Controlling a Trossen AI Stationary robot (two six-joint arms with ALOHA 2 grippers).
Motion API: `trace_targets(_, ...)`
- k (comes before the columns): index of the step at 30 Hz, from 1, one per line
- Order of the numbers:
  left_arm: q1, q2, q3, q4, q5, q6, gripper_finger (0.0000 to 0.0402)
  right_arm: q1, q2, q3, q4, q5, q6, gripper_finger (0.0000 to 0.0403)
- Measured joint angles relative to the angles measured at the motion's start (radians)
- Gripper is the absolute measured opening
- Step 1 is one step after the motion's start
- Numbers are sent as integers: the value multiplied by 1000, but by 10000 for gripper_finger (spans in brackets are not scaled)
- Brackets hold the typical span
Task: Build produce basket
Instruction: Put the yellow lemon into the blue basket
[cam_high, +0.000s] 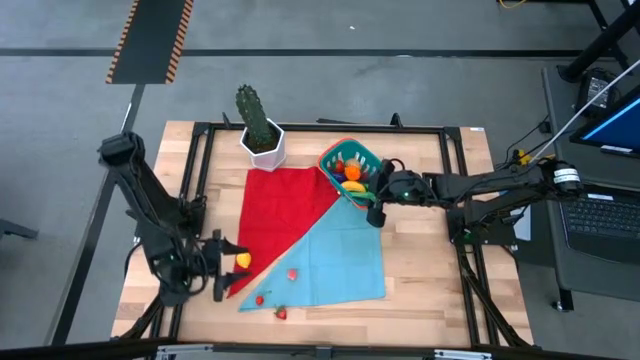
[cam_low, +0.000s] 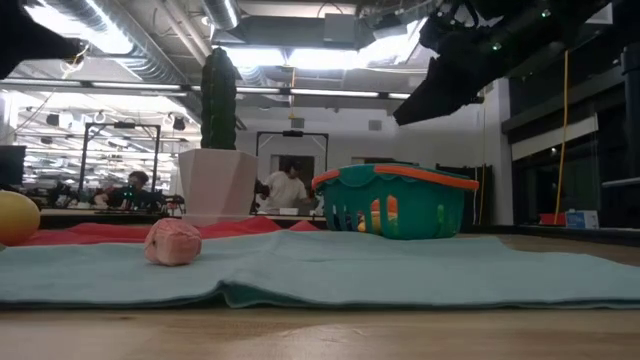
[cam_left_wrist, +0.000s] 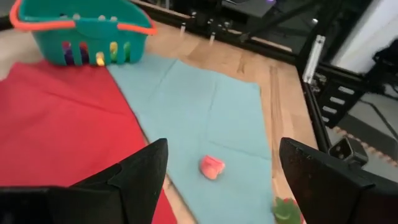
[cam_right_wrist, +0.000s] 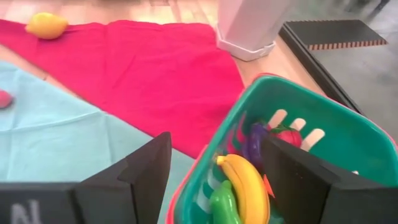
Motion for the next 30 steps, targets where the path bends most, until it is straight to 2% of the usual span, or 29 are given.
trace_targets(6,-6,183,92,-24,-27,-199,298,41,0,0,-1,0,-6,245)
trace_targets(11,13,300,237,-232,2,-391,298,75,0,0,-13,0,-11,245)
trace_targets(21,105,512,562,-936,362,-1003,298,112,0,0,-21,0,-73,245)
trace_targets(27,110,540,601,-1051,586,-1314,298,112,0,0,-24,0,-87,245)
trace_targets(30,110,540,601,-1052,599,-1336,298,112,0,0,-24,0,-89,245)
